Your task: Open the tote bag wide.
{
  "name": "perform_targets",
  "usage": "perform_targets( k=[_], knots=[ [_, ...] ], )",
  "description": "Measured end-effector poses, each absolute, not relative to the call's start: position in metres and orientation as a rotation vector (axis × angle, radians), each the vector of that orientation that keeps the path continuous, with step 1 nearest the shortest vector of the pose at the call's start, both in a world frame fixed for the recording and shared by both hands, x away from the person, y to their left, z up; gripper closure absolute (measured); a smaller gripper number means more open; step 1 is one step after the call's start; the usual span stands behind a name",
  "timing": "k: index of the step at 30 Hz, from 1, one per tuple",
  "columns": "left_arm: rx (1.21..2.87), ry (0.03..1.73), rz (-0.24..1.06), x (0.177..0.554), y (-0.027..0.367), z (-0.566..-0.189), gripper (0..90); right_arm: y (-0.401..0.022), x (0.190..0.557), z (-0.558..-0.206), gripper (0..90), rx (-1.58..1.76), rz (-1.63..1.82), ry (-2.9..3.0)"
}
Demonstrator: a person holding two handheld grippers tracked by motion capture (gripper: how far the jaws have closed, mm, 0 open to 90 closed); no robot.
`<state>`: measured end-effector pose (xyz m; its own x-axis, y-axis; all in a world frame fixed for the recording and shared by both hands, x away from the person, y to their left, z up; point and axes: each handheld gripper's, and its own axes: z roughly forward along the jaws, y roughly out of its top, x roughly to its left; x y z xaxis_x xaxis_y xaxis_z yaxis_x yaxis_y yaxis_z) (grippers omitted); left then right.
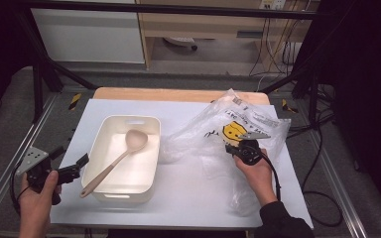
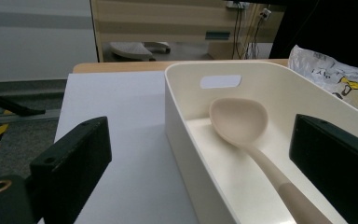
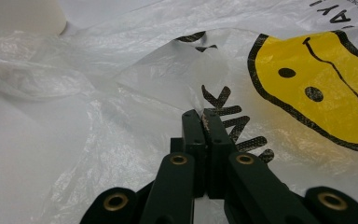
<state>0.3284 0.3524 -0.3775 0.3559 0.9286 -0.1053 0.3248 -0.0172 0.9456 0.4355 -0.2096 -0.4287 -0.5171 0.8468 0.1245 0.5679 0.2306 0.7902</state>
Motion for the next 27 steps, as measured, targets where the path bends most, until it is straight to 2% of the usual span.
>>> perform_targets(
  k=[7, 12, 18, 21, 27],
  knots=[
    [1.579, 1.131, 0.701, 0.327, 0.341, -0.357, 5.2, -0.213, 0.433, -0.424, 90.0, 1.317, 1.202, 2.17],
    [1.611, 1.07, 0.7, 0.326, 0.315, -0.335, 5.3, -0.211, 0.432, -0.424, 90.0, 1.3, 1.186, 2.193],
    [1.648, 1.009, 0.662, 0.324, 0.265, -0.313, 7.6, -0.21, 0.431, -0.424, 90.0, 1.283, 1.191, 2.214],
    [1.655, 1.003, 0.627, 0.323, 0.25, -0.314, 7.8, -0.21, 0.431, -0.424, 90.0, 1.272, 1.194, 2.225],
    [1.687, 0.915, 0.65, 0.31, 0.193, -0.317, 13.6, -0.21, 0.431, -0.425, 90.0, 1.263, 1.177, 2.25]
  ],
)
